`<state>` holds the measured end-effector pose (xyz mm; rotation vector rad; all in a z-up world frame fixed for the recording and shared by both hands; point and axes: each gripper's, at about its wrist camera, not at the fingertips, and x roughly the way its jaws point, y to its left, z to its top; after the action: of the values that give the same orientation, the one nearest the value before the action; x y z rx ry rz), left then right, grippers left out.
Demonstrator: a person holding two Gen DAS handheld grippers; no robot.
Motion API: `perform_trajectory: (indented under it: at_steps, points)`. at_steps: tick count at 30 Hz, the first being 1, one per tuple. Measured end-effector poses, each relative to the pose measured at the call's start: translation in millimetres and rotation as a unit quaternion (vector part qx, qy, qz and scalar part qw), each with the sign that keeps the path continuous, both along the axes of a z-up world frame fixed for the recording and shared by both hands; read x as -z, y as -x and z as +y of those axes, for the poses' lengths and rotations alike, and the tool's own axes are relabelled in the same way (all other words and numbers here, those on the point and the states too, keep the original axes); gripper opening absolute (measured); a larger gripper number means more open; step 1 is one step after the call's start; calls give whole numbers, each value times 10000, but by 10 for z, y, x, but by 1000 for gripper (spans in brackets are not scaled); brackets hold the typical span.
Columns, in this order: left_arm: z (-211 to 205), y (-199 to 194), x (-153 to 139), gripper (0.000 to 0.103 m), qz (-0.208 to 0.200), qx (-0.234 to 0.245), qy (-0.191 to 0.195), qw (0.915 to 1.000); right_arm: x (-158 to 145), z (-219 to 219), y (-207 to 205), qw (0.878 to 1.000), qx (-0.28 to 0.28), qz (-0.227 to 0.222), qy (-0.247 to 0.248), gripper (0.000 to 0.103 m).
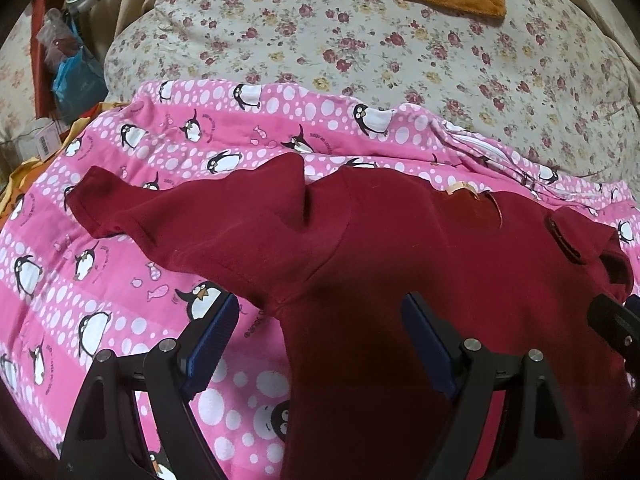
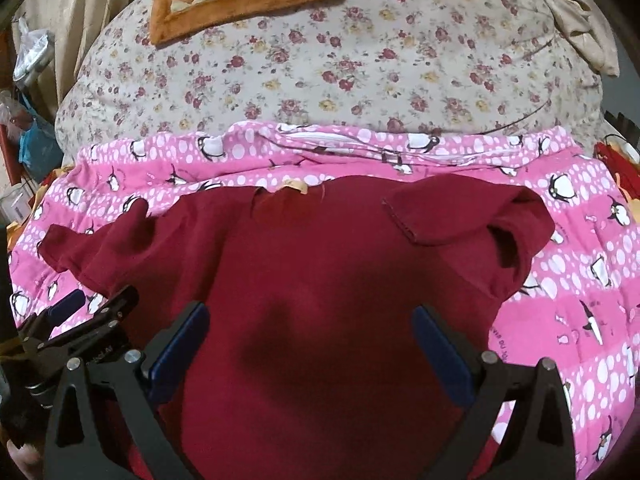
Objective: Fold small clothes
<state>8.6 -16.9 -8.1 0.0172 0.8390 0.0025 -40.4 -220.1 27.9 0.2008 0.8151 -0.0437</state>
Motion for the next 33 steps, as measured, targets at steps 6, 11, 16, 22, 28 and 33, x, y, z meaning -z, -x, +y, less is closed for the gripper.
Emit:
perform_trajectory:
  at_steps: [6, 11, 16, 22, 28, 33]
  points:
    - [-4, -15, 18, 66, -9, -9, -88, 10000, 94, 27, -71, 9997, -66, 120, 190, 103]
    - [-19, -22, 31, 66, -14, 15, -90, 10000, 138, 17, -78, 9998, -13, 146, 121, 103]
    - [-39, -22, 25, 66, -133, 53, -72, 9999, 182, 44, -108, 9994, -73, 315, 111, 103]
    - [-47, -48, 38, 66, -112, 24, -47, 9999, 211, 60, -118, 9992, -80, 376, 77, 103]
    - [-34, -56, 45, 66, -110, 6, -35, 9999, 254, 38, -150, 9989, -26, 473, 72, 103]
    - [-24, -62, 47, 66, -198, 13, -59, 9998, 346, 24, -185, 9984, 24, 541, 148, 103]
